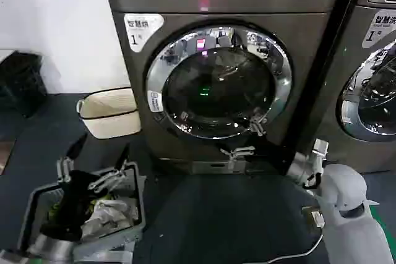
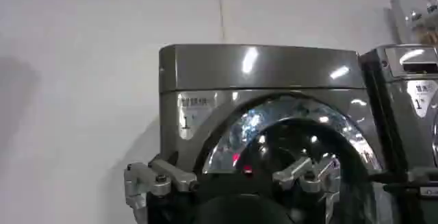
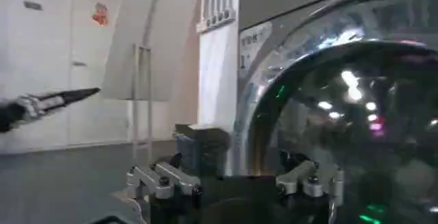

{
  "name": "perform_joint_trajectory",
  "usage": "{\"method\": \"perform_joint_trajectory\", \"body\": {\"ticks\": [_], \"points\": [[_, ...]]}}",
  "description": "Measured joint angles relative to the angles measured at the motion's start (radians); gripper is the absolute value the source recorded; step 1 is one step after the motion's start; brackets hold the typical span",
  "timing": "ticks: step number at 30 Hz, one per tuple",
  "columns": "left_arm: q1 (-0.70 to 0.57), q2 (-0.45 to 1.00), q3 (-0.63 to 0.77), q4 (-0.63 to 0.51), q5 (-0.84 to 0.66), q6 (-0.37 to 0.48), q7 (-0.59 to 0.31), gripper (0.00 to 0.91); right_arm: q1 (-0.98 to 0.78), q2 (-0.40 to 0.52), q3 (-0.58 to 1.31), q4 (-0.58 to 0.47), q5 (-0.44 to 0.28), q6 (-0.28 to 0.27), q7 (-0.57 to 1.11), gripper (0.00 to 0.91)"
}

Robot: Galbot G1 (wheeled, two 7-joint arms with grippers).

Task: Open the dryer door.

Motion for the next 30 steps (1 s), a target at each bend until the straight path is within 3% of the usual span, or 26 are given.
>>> {"method": "perform_joint_trajectory", "body": {"ticks": [6, 20, 30], "points": [[0.003, -0.002, -0.003, 0.001, 0.0, -0.001, 0.006, 0.907, 0.057, 0.0, -0.069, -0.055, -0.017, 0.017, 0.051, 0.907], [-0.002, -0.004, -0.008, 0.0, 0.043, 0.079, 0.002, 0.907, 0.256, 0.051, -0.288, -0.301, -0.085, 0.126, 0.149, 0.907], [-0.003, -0.01, -0.01, 0.004, 0.065, 0.076, -0.002, 0.907, 0.342, 0.098, -0.37, -0.41, -0.103, 0.141, 0.168, 0.907]]}}
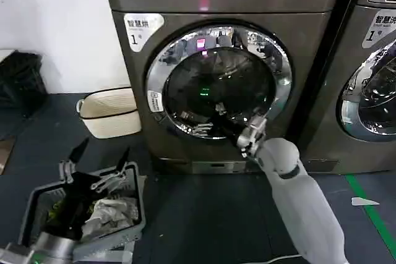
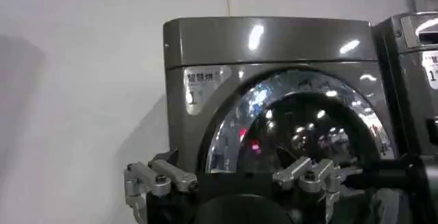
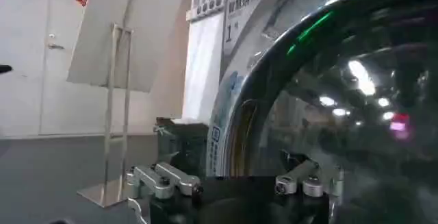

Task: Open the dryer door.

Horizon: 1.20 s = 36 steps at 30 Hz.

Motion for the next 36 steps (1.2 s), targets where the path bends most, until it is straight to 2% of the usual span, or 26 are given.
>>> {"method": "perform_joint_trajectory", "body": {"ticks": [8, 22, 36], "points": [[-0.002, 0.004, 0.0, -0.002, 0.017, 0.027, 0.003, 0.907, 0.048, 0.027, -0.055, -0.059, -0.005, 0.006, 0.028, 0.907], [-0.009, 0.002, -0.011, -0.019, 0.025, 0.066, 0.083, 0.907, 0.113, 0.082, -0.131, -0.157, -0.002, 0.019, 0.103, 0.907], [-0.006, 0.006, -0.005, -0.026, 0.035, 0.077, 0.082, 0.907, 0.158, 0.132, -0.159, -0.257, -0.021, 0.025, 0.11, 0.907]]}}
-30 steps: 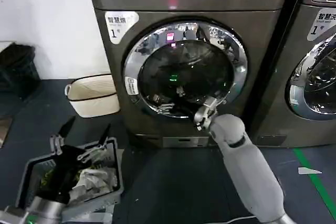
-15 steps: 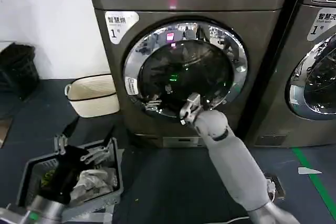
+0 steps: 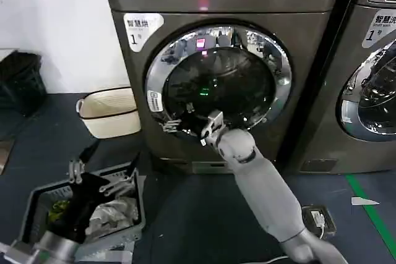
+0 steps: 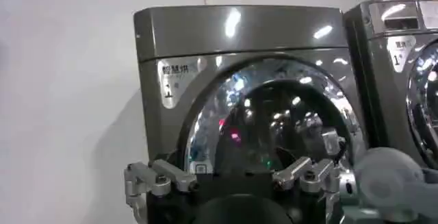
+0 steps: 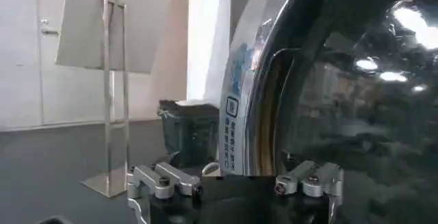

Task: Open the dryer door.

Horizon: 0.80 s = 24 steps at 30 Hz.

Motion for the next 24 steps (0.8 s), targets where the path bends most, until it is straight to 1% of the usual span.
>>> {"method": "perform_joint_trajectory", "body": {"ticks": [13, 24], "points": [[0.004, -0.002, -0.003, -0.015, -0.009, 0.006, -0.005, 0.907, 0.035, 0.056, -0.001, -0.073, -0.012, 0.008, 0.011, 0.907], [0.005, 0.001, -0.006, -0.013, -0.002, 0.001, -0.03, 0.907, 0.055, 0.072, -0.021, -0.107, -0.018, 0.013, 0.012, 0.907]]}}
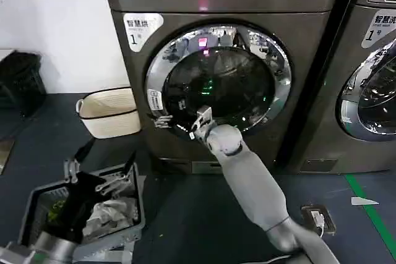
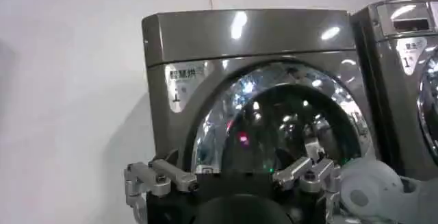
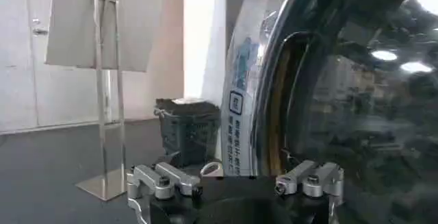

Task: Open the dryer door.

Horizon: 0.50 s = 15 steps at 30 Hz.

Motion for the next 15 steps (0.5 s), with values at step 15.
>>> {"method": "perform_joint_trajectory", "body": {"ticks": [15], "points": [[0.001, 0.009, -0.006, -0.004, 0.011, -0.013, -0.021, 0.907, 0.027, 0.022, -0.028, -0.042, 0.0, 0.014, 0.01, 0.907]]}}
